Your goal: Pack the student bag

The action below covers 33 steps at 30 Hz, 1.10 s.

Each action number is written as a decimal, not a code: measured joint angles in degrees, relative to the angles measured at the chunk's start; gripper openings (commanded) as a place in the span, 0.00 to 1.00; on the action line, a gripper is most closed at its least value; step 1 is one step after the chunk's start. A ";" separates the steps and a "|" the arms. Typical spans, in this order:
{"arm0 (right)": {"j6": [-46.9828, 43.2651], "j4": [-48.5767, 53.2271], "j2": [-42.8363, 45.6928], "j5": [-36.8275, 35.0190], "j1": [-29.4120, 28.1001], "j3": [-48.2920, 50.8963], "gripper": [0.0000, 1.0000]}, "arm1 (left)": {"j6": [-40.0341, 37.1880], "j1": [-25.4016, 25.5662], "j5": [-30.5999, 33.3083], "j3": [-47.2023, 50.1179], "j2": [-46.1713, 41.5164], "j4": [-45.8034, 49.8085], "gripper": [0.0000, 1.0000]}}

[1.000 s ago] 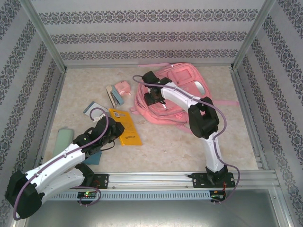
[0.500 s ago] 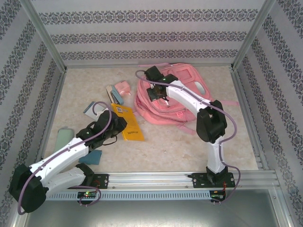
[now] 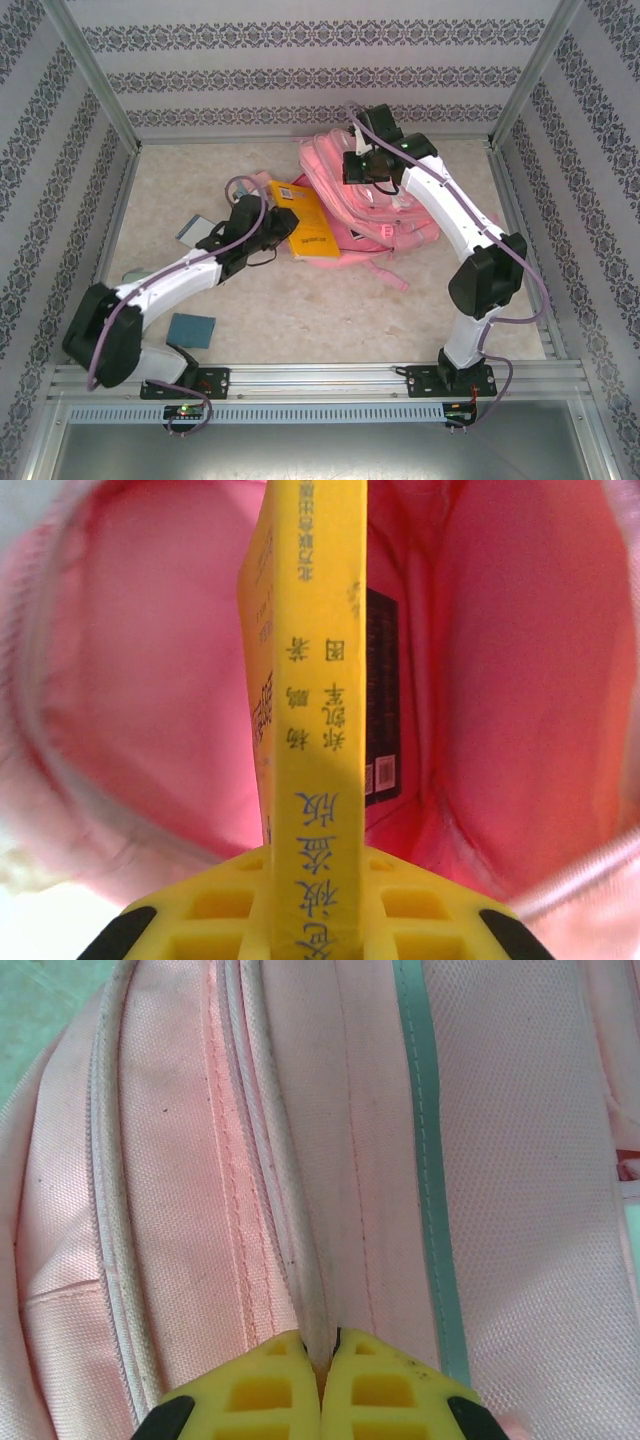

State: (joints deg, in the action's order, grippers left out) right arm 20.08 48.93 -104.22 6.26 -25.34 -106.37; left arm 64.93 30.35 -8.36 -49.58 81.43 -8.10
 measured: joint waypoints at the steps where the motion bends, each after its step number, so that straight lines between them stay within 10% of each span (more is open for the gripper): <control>1: 0.37 0.04 0.02 0.55 0.00 0.02 0.00 | 0.17 -0.07 -0.37 -0.94 1.70 -1.33 0.00; 28: 9.22 -2.49 1.38 10.75 2.56 1.55 0.00 | 6.91 3.80 1.55 -31.32 40.76 -14.91 0.01; 33: 9.64 -2.49 1.38 10.99 3.23 1.55 0.00 | 6.25 5.38 2.40 -34.51 41.09 -9.14 0.48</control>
State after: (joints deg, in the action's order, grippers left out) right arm 29.71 46.44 -102.85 17.26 -22.11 -104.81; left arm 71.18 35.73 -5.96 -84.09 122.52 -17.23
